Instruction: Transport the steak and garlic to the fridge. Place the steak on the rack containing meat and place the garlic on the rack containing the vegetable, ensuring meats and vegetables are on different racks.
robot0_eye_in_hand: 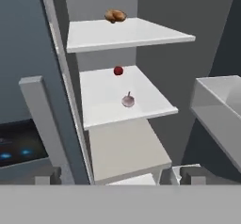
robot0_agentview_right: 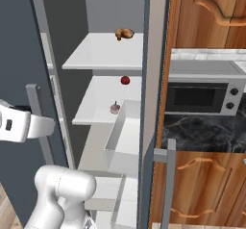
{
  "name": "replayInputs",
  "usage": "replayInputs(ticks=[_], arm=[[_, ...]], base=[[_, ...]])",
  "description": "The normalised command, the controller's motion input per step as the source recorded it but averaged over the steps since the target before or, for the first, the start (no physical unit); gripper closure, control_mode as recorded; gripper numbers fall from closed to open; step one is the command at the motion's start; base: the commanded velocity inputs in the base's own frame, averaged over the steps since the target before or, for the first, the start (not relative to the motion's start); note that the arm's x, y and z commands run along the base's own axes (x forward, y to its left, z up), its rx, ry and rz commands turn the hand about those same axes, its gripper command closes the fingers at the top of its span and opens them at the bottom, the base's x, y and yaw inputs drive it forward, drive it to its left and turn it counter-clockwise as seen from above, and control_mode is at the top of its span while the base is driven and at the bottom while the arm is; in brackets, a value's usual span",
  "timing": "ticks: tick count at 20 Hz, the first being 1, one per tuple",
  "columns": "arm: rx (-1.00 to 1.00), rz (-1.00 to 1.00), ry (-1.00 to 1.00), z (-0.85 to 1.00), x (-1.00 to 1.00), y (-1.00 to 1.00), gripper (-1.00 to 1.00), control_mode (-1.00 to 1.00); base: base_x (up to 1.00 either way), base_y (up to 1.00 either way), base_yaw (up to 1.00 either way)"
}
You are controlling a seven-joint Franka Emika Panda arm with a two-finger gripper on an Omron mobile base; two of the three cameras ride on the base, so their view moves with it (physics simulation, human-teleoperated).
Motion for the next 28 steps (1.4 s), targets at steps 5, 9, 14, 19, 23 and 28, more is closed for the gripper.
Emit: replayInputs(ticks=[5,9,14,19,23,28], arm=[[0.0,0.0,0.0,0.0,0.0,0.0,-1.0,1.0],[0.0,0.0,0.0,0.0,0.0,0.0,-1.0,1.0],[0.0,0.0,0.0,0.0,0.0,0.0,-1.0,1.0],[0.0,0.0,0.0,0.0,0.0,0.0,-1.0,1.0],[0.0,0.0,0.0,0.0,0.0,0.0,-1.0,1.0],[0.0,0.0,0.0,0.0,0.0,0.0,-1.0,1.0]], base=[[-1.0,0.76,0.07],[-1.0,1.0,0.07],[-1.0,0.82,0.07],[-1.0,0.46,0.04],[-1.0,0.02,0.01],[-1.0,-0.11,0.01]])
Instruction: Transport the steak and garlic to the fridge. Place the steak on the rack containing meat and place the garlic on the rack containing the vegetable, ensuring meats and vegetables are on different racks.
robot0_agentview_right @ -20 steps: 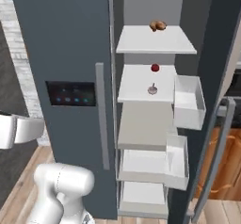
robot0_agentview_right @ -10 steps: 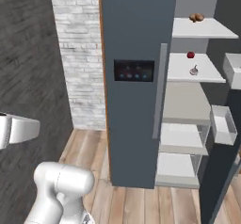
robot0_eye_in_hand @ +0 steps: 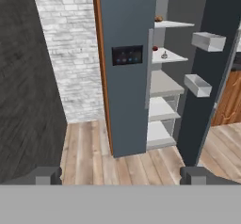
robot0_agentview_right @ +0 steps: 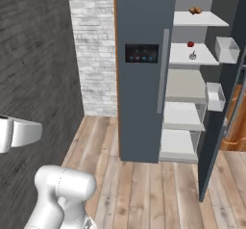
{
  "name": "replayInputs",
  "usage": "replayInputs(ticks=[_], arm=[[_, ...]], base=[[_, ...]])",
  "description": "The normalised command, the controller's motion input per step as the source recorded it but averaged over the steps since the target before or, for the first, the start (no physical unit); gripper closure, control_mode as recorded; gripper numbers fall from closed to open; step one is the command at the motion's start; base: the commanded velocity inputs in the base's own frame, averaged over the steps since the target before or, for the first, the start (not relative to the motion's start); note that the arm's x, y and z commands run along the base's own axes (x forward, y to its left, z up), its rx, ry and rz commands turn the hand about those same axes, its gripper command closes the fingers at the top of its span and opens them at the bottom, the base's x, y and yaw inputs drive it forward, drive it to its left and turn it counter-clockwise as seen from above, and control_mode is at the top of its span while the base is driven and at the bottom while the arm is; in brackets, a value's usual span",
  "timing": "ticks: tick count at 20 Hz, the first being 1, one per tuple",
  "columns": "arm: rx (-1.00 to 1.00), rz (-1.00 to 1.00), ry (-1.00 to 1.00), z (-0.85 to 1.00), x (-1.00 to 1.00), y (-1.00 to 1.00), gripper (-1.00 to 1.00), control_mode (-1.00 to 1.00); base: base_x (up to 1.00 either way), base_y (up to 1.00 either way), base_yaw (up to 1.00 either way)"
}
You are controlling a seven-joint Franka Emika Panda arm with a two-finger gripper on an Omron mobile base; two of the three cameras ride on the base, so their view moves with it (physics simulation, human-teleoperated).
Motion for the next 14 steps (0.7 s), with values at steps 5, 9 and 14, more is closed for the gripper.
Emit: replayInputs(ticks=[5,9,14], arm=[[0.0,0.0,0.0,0.0,0.0,0.0,-1.0,1.0],[0.0,0.0,0.0,0.0,0.0,0.0,-1.0,1.0],[0.0,0.0,0.0,0.0,0.0,0.0,-1.0,1.0]], base=[[-1.0,-0.32,0.06],[-1.0,-0.42,0.09],[-1.0,-0.42,0.04]])
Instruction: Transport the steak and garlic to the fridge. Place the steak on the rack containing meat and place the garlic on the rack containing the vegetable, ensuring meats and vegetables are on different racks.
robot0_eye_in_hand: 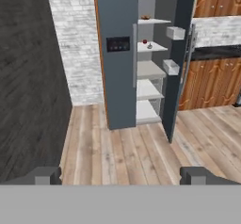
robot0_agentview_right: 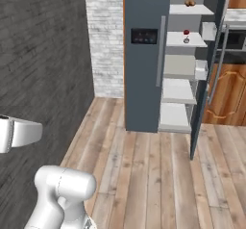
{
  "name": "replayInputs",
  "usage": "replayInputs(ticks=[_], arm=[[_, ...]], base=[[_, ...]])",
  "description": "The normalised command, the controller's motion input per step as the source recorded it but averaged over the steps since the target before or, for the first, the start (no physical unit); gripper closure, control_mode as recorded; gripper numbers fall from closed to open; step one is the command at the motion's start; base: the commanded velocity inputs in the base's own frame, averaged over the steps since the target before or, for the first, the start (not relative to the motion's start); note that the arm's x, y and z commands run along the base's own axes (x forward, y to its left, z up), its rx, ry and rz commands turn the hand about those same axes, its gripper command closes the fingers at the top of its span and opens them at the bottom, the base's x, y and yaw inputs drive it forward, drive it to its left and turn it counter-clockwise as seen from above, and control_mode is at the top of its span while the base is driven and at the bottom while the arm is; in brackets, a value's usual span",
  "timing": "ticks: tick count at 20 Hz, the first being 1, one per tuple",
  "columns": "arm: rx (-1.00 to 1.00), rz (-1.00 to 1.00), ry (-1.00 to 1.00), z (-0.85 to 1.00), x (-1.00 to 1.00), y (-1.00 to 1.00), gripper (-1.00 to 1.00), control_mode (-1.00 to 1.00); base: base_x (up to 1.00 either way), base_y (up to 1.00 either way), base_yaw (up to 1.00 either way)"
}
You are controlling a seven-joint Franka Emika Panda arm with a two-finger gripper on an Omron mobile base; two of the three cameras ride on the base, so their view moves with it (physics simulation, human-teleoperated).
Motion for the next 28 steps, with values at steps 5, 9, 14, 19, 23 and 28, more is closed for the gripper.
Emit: replayInputs(ticks=[5,9,14,19,23,28], arm=[[0.0,0.0,0.0,0.0,0.0,0.0,-1.0,1.0],[0.0,0.0,0.0,0.0,0.0,0.0,-1.0,1.0],[0.0,0.0,0.0,0.0,0.0,0.0,-1.0,1.0],[0.0,0.0,0.0,0.0,0.0,0.0,-1.0,1.0],[0.0,0.0,0.0,0.0,0.0,0.0,-1.0,1.0],[0.0,0.0,0.0,0.0,0.0,0.0,-1.0,1.0]], base=[[-1.0,-0.18,0.0],[-1.0,0.04,0.0],[-1.0,-0.08,0.0],[-1.0,-0.2,0.0],[-1.0,-0.29,0.0],[-1.0,-0.78,0.0]])
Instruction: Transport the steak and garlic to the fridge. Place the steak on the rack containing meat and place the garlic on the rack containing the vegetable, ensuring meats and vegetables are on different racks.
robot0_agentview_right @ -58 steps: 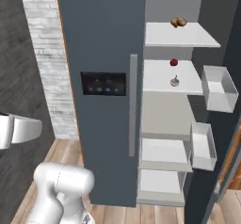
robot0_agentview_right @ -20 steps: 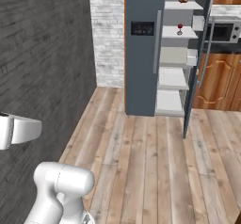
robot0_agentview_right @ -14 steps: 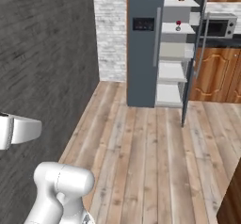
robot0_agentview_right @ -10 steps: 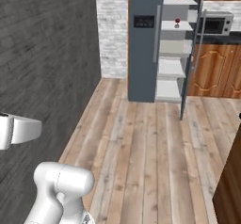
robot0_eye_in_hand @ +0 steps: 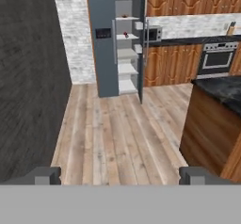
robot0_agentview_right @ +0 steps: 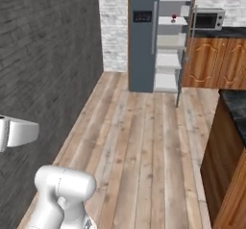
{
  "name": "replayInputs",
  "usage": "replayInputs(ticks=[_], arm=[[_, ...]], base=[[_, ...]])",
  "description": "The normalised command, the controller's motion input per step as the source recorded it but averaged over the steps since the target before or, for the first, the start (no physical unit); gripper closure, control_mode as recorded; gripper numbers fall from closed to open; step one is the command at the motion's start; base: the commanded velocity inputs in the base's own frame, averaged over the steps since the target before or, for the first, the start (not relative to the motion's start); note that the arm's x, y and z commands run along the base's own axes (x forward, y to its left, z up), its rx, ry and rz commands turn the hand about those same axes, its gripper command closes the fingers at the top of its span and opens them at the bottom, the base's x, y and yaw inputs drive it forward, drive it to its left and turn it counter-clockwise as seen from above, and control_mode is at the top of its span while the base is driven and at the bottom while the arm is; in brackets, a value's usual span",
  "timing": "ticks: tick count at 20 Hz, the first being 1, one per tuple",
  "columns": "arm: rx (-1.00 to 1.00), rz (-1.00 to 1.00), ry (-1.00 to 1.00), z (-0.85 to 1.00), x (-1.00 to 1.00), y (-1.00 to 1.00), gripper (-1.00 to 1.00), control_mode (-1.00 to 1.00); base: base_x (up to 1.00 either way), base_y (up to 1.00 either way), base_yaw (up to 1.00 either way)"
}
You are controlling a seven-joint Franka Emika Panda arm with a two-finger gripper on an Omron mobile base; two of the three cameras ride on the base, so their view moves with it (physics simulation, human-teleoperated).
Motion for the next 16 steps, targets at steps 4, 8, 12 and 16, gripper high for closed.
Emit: replayInputs(ticks=[4,8,12,16], arm=[[0.0,0.0,0.0,0.0,0.0,0.0,-1.0,1.0],[0.0,0.0,0.0,0.0,0.0,0.0,-1.0,1.0],[0.0,0.0,0.0,0.0,0.0,0.0,-1.0,1.0],[0.0,0.0,0.0,0.0,0.0,0.0,-1.0,1.0]], base=[[-1.0,-1.0,0.0],[-1.0,-0.56,-0.01],[-1.0,-0.88,-0.01],[-0.63,-1.0,0.0]])
